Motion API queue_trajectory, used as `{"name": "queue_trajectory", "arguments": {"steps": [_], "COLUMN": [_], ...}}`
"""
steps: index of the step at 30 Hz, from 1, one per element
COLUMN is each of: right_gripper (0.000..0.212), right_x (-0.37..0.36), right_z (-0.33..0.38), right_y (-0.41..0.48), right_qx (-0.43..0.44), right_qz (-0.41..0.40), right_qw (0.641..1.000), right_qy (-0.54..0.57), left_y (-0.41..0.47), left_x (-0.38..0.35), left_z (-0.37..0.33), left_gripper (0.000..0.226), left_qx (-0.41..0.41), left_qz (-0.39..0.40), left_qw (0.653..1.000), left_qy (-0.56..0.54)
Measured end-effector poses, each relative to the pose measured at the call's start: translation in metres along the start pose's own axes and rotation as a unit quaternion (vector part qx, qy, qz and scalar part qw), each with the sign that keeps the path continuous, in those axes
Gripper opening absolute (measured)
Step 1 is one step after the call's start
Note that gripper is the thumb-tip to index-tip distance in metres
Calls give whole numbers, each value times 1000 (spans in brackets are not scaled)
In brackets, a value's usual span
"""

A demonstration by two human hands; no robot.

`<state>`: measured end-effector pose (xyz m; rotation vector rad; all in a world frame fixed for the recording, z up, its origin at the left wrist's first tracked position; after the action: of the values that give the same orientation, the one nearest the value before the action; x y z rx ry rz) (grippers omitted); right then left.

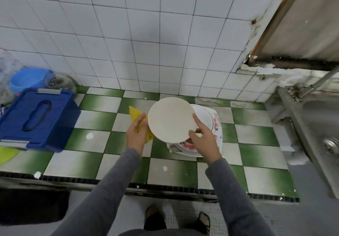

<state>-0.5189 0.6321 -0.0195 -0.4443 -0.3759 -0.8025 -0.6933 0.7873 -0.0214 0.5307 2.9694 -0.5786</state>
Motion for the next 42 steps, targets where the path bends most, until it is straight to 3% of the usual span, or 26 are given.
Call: {"name": "queue_trajectory", "arguments": {"steps": [6,12,18,20,24,28,36,42], "right_gripper": [60,61,43,48,70,63,50,52], "right_x": [59,117,185,204,239,275,371,444], "right_z": [-15,-44,-67,-78,-97,-116,-160,-200], "right_y": [-3,-7,-25,-32,-45,-51,-71,-87], "right_qx": [-21,-46,-21,-11,18,21,12,-22], "right_qz": [-31,-66,-86,-97,-144,-184,-288,-363], "right_qw": [998,991,983,981,957,923,904,921], "right_qy": [54,108,161,165,253,338,316,142], "left_y": [-20,-43,-76,-85,-107,-127,-171,-187], "left_x": [-67,-133,-209,-235,-288,-336,-429,-481], "left_z": [-6,1,10,14,24,31,56,81], "left_gripper": [47,48,46,46,44,43,27,39], "left_qx": [1,1,-26,-24,16,13,54,8], "left_qz": [60,84,137,158,194,228,324,369], "left_qw": [998,996,989,987,981,974,944,927], "left_qy": [-35,-6,39,28,-13,4,20,61]}}
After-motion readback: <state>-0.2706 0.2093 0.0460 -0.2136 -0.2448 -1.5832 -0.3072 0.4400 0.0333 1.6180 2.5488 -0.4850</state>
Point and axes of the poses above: each hand's wrist, its own y-axis towards the middle knuckle, its own x-axis out of the back of the hand, z = x × y, the point moved 6 cm from there along y, towards the middle knuckle, and after that the axes turned 7 degrees about -y, right-handed, at the moved point
